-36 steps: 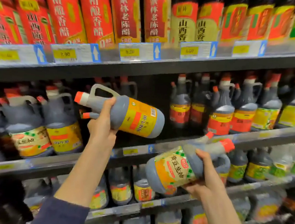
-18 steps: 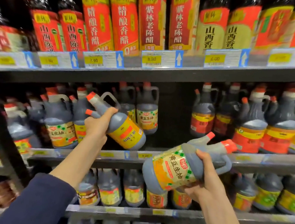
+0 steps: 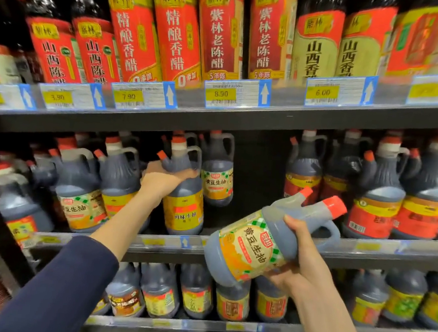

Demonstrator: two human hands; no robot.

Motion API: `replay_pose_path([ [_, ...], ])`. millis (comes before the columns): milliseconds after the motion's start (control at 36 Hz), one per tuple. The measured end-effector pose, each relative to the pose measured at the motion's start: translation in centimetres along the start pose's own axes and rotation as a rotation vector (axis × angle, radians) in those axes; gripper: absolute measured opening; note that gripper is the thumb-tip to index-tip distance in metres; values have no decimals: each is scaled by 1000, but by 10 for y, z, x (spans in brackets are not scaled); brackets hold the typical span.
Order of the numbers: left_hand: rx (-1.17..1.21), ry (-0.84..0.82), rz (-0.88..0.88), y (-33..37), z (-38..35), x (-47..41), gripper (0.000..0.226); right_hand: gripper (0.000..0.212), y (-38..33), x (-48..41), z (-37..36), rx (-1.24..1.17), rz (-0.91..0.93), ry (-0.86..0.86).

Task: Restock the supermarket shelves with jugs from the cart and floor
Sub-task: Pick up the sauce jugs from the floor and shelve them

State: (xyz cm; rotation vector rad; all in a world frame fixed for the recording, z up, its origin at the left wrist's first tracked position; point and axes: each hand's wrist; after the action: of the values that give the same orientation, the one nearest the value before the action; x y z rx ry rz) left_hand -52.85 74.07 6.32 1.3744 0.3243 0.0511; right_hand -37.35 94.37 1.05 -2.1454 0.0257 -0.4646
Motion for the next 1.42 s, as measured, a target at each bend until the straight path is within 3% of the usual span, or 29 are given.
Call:
replay_pose_path([
  [111, 25, -11, -19, -5, 1, 8, 96, 48, -6, -5, -4, -11, 3, -27],
  [194, 90, 53, -49, -22, 0, 28, 102, 36, -13, -7, -9, 0, 13, -16],
  [278, 85, 47, -75, -46, -2, 47, 122, 35, -20, -9, -13, -6, 26, -1],
  [417, -181, 42, -123, -68, -8, 58, 110, 43, -30, -17, -24, 42, 88, 3],
  [500, -264, 65, -155, -69, -10, 54, 102, 36, -37, -20, -30, 77, 106, 20],
  [861, -186, 11, -175, -77, 4, 39, 107, 22, -54, -51, -49, 209, 169, 98],
  [944, -166, 3, -156, -78, 5, 39, 105, 39, -51, -68, -51, 246, 174, 135],
  [1056, -169, -8, -125, -78, 5, 39, 102, 99, -41, -93, -53, 280, 181, 164],
  [1083, -162, -11, -121, -78, 5, 39, 102, 104, -39, -98, -53, 292, 173, 169],
  [1111, -159, -13, -116, -78, 5, 39, 102, 100, -37, -101, -54, 306, 172, 173],
  [1250, -156, -10, -115, -80, 5, 37, 101, 41, -35, -107, -65, 447, 203, 159],
  [1417, -174, -8, -114, -83, 4, 36, 103, 23, -36, -106, -75, 683, 289, 64],
])
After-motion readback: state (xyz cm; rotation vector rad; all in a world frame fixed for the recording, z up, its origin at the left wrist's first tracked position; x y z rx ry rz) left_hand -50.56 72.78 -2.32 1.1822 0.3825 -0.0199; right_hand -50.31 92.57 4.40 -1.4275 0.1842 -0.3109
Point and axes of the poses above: each hand's wrist, its own x-axis away from the middle knuckle, its own z-axis out of the back of the hand, y = z × x, and after that the axes turned 15 degrees about x, right-handed
